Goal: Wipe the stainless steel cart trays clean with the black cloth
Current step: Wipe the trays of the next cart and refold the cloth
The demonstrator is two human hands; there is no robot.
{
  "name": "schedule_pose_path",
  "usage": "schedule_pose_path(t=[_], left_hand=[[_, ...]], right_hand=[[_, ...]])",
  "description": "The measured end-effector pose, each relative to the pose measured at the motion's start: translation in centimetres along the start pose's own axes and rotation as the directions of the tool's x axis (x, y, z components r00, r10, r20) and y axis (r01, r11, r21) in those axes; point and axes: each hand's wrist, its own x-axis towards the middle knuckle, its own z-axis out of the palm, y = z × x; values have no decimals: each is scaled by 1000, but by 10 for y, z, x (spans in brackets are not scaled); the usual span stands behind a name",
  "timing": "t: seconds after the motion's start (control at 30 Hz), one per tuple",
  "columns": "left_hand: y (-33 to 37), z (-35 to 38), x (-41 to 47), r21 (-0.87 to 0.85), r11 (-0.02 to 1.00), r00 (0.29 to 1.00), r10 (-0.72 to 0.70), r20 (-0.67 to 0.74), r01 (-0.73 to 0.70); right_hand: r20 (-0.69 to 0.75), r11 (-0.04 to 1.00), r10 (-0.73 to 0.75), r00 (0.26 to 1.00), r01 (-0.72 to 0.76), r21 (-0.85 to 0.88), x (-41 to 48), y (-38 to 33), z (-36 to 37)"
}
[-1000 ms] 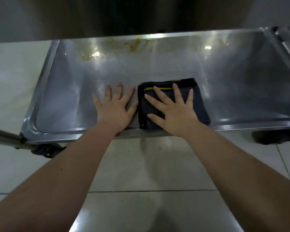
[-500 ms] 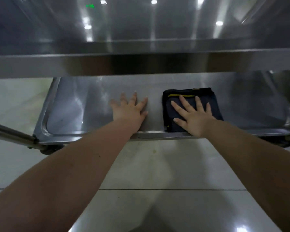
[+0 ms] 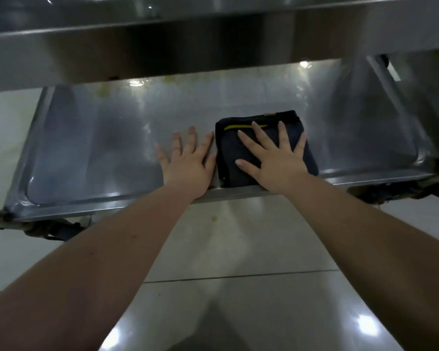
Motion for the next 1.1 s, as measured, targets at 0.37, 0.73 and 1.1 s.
schedule_pose_path(t=[0.37,0.73,1.1], left_hand=[[2,5,2,55,998,1000,-5,-25,7],[45,-15,29,117,993,999,19,-28,-16],[66,3,40,96,992,997,80,-16,-78]], right_hand=[[43,957,290,956,-289,-17,-37,159,-6],[-20,1000,2,1000,-3,-29,-19,40,4],[44,937,336,941,-339,87,-41,188,-11]])
